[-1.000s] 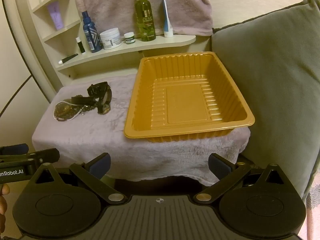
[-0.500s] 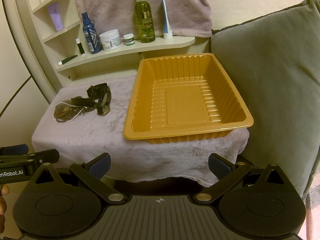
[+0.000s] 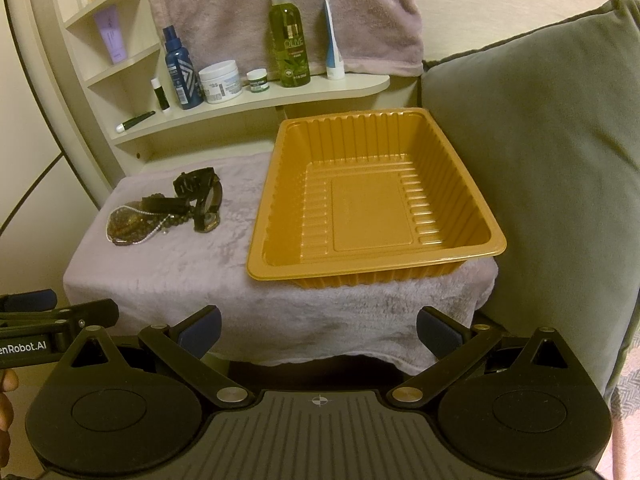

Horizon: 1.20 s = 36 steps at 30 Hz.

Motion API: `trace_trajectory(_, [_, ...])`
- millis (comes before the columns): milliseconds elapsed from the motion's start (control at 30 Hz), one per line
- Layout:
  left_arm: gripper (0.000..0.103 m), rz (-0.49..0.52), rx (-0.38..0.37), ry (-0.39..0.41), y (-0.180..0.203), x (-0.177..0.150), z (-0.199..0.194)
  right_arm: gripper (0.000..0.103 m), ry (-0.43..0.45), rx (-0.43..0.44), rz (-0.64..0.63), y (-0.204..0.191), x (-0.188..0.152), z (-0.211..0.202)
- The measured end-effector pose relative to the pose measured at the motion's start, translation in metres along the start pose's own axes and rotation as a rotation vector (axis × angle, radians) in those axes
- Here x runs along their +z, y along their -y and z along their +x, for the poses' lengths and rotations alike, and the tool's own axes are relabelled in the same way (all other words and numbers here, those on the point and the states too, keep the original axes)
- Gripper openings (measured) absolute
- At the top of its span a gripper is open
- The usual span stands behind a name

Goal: Organize jewelry

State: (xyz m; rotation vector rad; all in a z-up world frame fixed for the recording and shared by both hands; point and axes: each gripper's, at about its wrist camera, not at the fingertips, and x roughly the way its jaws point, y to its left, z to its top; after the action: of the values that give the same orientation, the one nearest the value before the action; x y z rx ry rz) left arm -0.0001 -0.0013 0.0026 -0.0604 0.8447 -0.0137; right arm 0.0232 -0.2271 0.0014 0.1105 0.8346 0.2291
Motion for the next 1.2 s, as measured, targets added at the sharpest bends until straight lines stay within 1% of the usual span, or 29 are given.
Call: trace_trajectory(1200, [0.098,-0.003,-0.002,0.005,0.001,0.0029,-0.0022,0.103,0.005,-0.001,0.0,0.0,0.0007,-0.0021])
